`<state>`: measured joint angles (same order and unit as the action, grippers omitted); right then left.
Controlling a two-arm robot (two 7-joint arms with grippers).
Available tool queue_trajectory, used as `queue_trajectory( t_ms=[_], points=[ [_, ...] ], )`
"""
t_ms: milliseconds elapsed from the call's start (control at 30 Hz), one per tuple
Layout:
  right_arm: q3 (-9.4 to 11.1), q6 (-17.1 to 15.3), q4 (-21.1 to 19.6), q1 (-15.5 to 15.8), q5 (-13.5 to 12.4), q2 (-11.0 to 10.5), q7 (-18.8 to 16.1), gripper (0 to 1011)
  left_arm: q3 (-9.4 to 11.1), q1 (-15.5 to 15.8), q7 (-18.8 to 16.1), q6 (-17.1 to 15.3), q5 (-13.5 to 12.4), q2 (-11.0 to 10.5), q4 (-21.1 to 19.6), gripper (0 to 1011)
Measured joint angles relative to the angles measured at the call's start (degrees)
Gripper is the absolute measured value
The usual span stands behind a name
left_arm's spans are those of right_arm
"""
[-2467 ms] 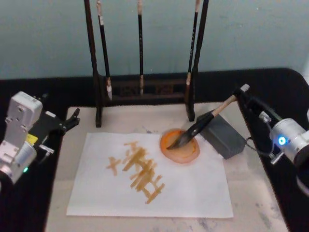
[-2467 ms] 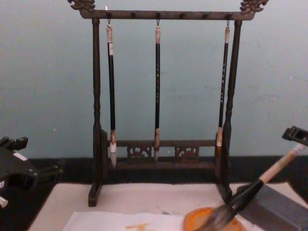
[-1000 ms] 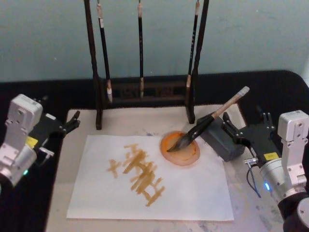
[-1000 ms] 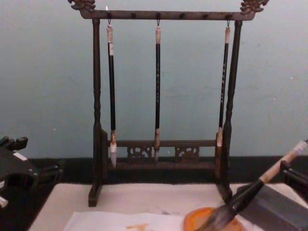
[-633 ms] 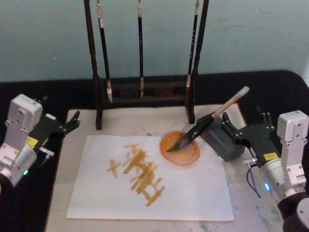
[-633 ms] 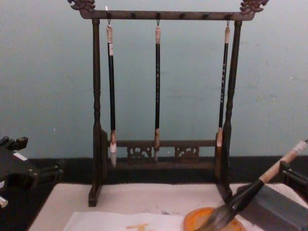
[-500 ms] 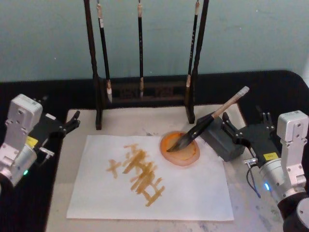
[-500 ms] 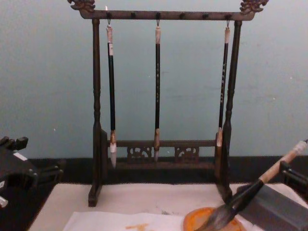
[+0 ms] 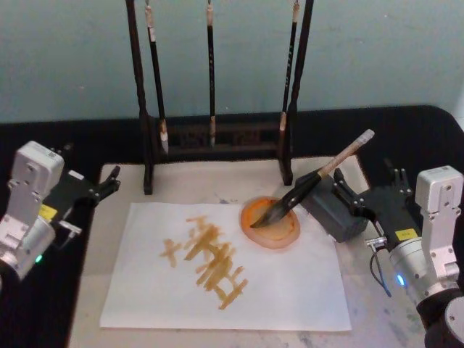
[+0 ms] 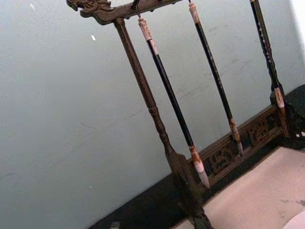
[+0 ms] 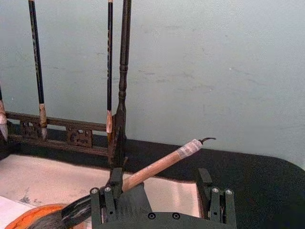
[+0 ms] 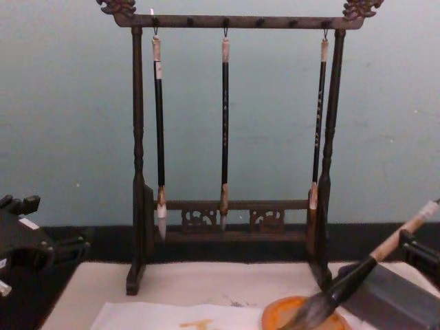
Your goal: Pick up the brush from the inkstone, write on the paper, then place the brush back to its original position.
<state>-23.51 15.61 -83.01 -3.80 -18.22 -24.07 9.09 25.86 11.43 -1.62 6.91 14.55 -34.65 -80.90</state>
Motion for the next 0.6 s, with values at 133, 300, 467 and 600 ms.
queue_trajectory(
  t_ms=[133,300,467,600],
  points=[
    [0.00,0.00,0.00,0.00,0.02,0.00,0.02,1000,0.00,0.00,0.00,0.00,0.00,0.00,0.00,1010],
    [0.00,0.00,0.00,0.00,0.05,0.00,0.02,1000,0.00,0.00,0.00,0.00,0.00,0.00,0.00,1010],
    [0.00,0.00,0.00,0.01,0.07,0.00,0.02,1000,0.00,0.00,0.00,0.00,0.00,0.00,0.00,1010],
    [0.00,0.00,0.00,0.00,0.07,0.00,0.02,1000,0.00,0.00,0.00,0.00,0.00,0.00,0.00,1010]
  ],
)
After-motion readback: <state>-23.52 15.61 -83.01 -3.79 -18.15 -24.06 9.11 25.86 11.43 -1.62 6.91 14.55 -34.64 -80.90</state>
